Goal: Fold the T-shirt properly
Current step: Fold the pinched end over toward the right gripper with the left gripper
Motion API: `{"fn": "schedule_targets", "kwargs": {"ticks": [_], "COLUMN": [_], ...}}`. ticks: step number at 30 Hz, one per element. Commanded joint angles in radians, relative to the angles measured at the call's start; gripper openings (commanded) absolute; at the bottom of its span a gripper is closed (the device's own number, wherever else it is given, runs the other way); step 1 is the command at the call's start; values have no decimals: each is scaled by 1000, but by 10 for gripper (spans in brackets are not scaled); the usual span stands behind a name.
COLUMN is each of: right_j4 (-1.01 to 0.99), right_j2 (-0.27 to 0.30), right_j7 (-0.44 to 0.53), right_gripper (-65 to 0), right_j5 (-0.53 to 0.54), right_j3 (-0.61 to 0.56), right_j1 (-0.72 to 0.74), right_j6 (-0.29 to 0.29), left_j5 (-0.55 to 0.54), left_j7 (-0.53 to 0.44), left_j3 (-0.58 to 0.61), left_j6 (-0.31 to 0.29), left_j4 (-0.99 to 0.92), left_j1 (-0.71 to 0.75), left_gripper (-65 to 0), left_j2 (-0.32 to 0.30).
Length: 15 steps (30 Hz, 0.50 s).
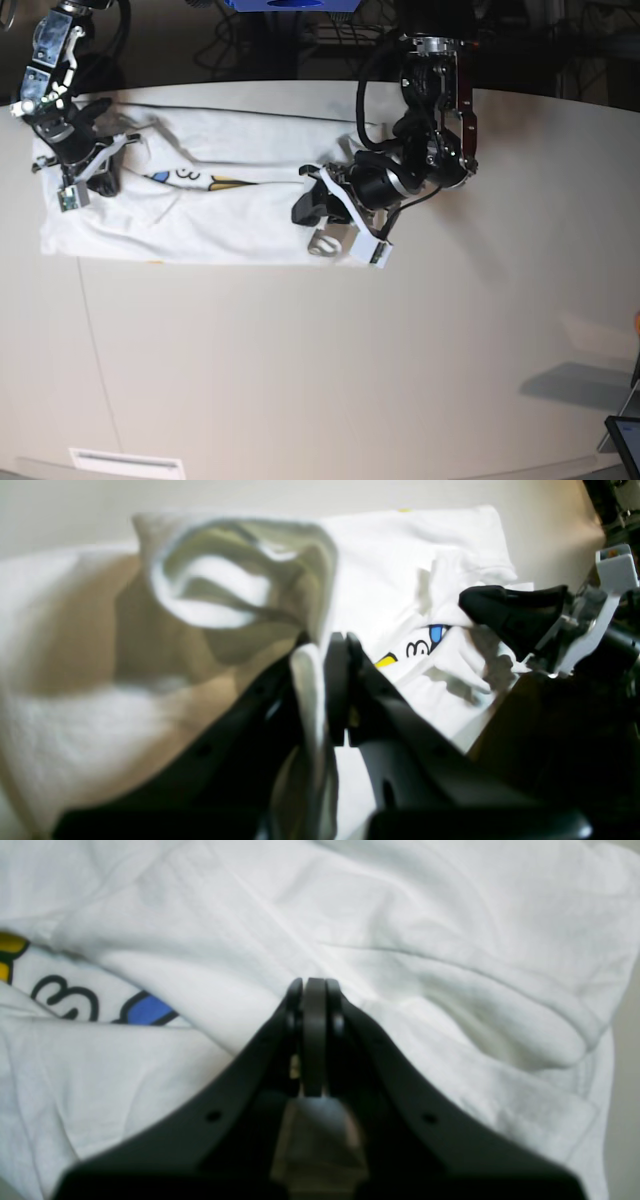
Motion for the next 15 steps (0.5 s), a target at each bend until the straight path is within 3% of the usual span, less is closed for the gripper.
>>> {"fn": "schedule_targets", "kwargs": {"ticks": [1, 9, 15], "right_j4": [6, 6, 6], "right_j2": [9, 10, 12], "right_j7": [-40, -40, -40], "right_gripper": [-640, -640, -640], "right_j5": [-28, -28, -28], "right_j3": [7, 7, 4], "right_j1": [-7, -7, -7], "right_j6": [-4, -4, -4], "left_j5": [-28, -28, -28], "left_j7": [-19, -19, -19], "left_j3": [2, 8, 109], "left_j6": [-7, -7, -7], "left_j4": [8, -35, -35], "left_j1": [-25, -37, -53], "left_gripper": [-650, -650, -650], "left_j2": [6, 24, 32]}}
